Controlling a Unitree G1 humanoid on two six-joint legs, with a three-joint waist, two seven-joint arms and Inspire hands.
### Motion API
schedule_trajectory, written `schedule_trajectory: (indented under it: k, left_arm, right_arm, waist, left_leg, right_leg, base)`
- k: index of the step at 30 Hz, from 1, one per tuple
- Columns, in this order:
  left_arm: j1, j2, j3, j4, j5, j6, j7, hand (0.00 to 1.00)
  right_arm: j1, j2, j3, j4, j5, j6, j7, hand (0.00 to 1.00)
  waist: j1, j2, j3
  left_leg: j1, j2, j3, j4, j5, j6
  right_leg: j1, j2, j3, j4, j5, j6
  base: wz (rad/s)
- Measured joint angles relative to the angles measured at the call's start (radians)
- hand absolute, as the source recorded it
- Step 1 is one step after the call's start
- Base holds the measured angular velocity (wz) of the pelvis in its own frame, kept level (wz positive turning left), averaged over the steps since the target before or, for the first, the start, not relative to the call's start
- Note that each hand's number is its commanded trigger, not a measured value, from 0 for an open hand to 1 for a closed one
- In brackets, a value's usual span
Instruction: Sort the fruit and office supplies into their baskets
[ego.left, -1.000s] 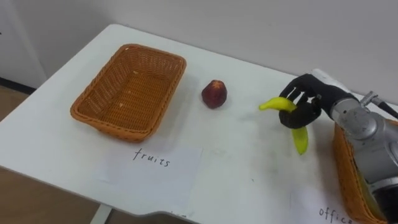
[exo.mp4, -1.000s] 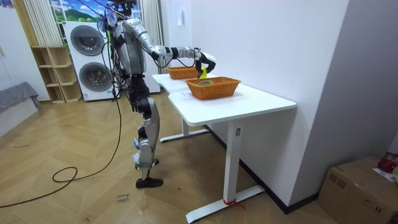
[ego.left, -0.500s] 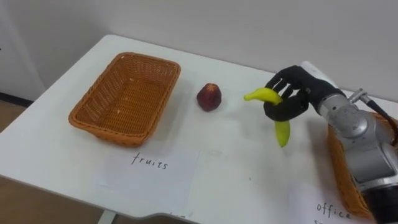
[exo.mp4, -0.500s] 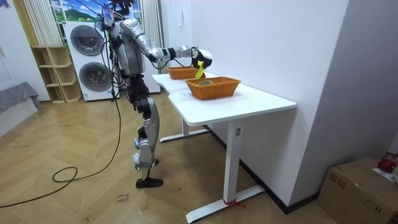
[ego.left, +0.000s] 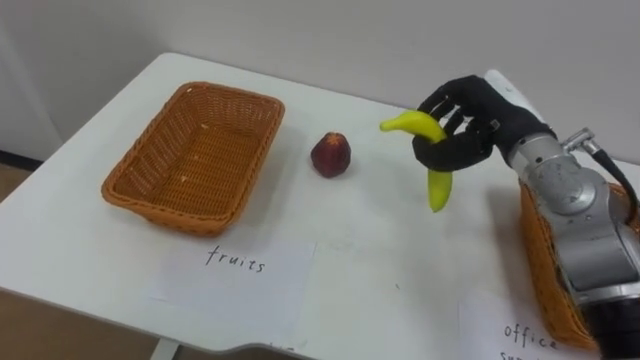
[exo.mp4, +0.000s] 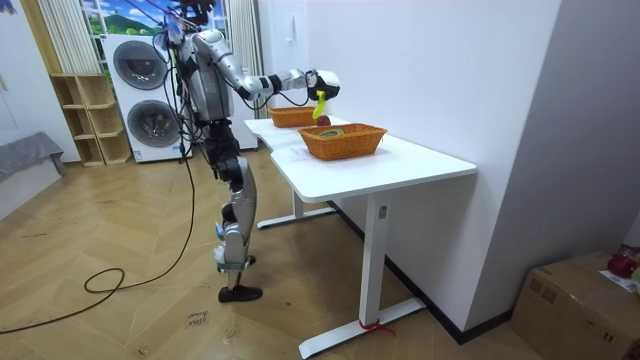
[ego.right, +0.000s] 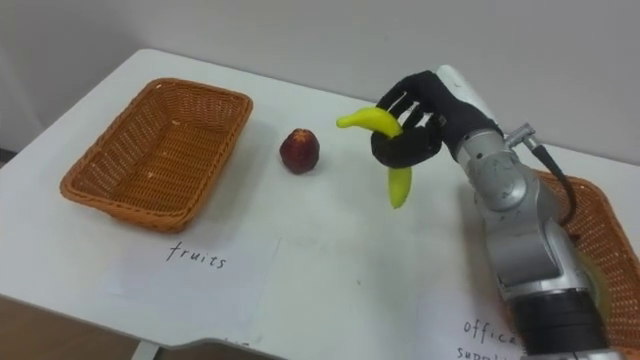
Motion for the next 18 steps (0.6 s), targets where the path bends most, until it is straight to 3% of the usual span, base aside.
schedule_trajectory:
  k: [11, 18]
  left_arm:
    - [-0.006, -0.001, -0.001, 0.000, 0.001, -0.003, 0.020, 0.00]
    - [-0.007, -0.008, -0.019, -0.002, 0.003, 0.010, 0.022, 0.00]
  right_arm:
    - [0.000, 0.000, 0.001, -0.031, 0.079, -0.010, -0.073, 1.00]
    - [0.000, 0.000, 0.009, -0.031, 0.104, -0.009, -0.096, 1.00]
  waist:
    - [0.020, -0.018, -0.0006]
    - [0.042, -0.004, 0.0027]
  left_leg:
    - [-0.024, -0.004, 0.000, 0.002, 0.000, 0.001]
    - [-0.028, -0.004, -0.009, -0.001, 0.000, 0.001]
  right_leg:
    - [-0.022, -0.002, 0.000, -0.003, -0.001, 0.001]
    - [-0.024, -0.001, -0.003, -0.002, 0.000, 0.002]
  base:
    - [0.00]
    - [0.03]
